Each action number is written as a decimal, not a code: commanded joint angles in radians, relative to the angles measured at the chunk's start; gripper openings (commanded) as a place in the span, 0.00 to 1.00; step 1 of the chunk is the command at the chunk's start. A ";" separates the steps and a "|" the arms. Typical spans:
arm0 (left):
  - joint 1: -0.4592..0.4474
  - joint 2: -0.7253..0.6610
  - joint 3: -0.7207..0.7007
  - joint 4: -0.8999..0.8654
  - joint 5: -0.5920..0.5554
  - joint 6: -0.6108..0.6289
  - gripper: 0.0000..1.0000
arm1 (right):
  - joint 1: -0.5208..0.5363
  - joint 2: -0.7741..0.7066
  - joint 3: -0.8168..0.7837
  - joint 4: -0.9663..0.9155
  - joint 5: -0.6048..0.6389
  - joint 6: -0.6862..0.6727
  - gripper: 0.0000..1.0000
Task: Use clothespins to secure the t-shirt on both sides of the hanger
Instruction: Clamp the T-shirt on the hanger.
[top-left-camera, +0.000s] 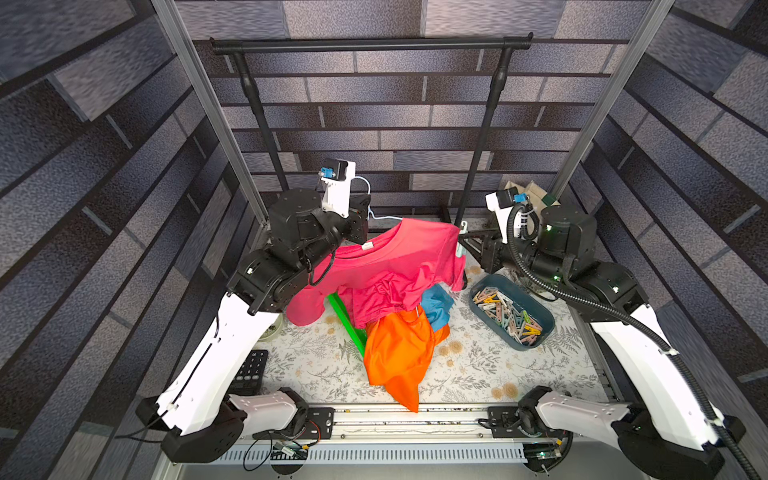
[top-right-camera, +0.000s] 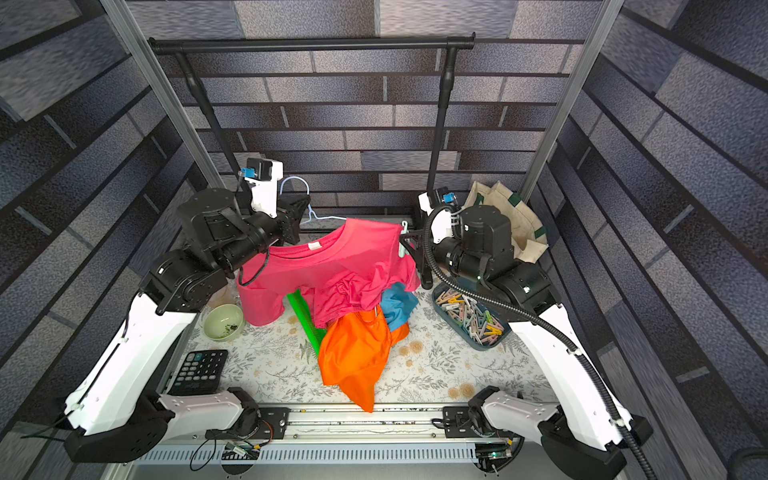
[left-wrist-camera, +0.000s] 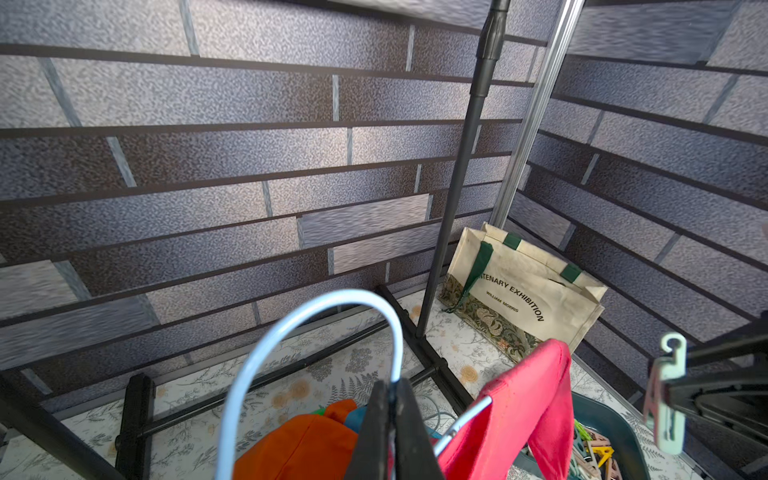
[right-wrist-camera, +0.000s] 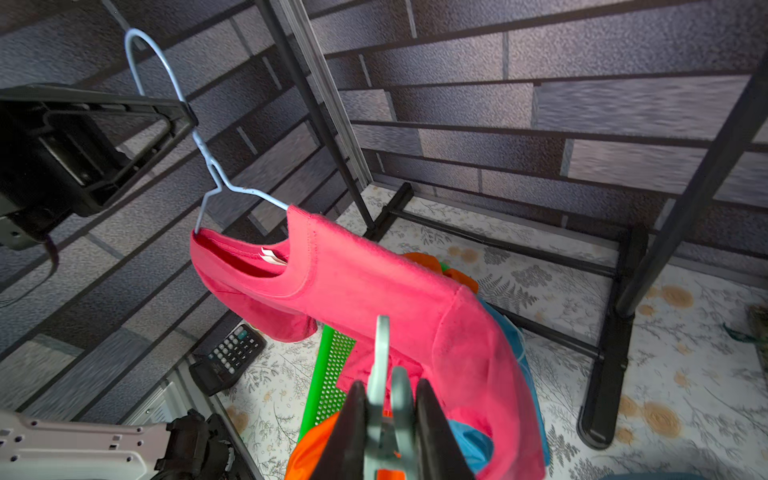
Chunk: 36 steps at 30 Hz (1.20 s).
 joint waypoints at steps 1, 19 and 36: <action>0.006 -0.019 0.026 -0.004 0.039 0.015 0.00 | -0.008 0.008 0.048 0.103 -0.150 0.000 0.00; 0.007 -0.070 -0.084 -0.021 0.112 0.002 0.00 | -0.030 0.144 0.051 0.328 -0.438 0.042 0.00; 0.007 -0.090 -0.089 -0.019 0.139 -0.016 0.00 | -0.092 0.132 -0.147 0.475 -0.573 0.115 0.00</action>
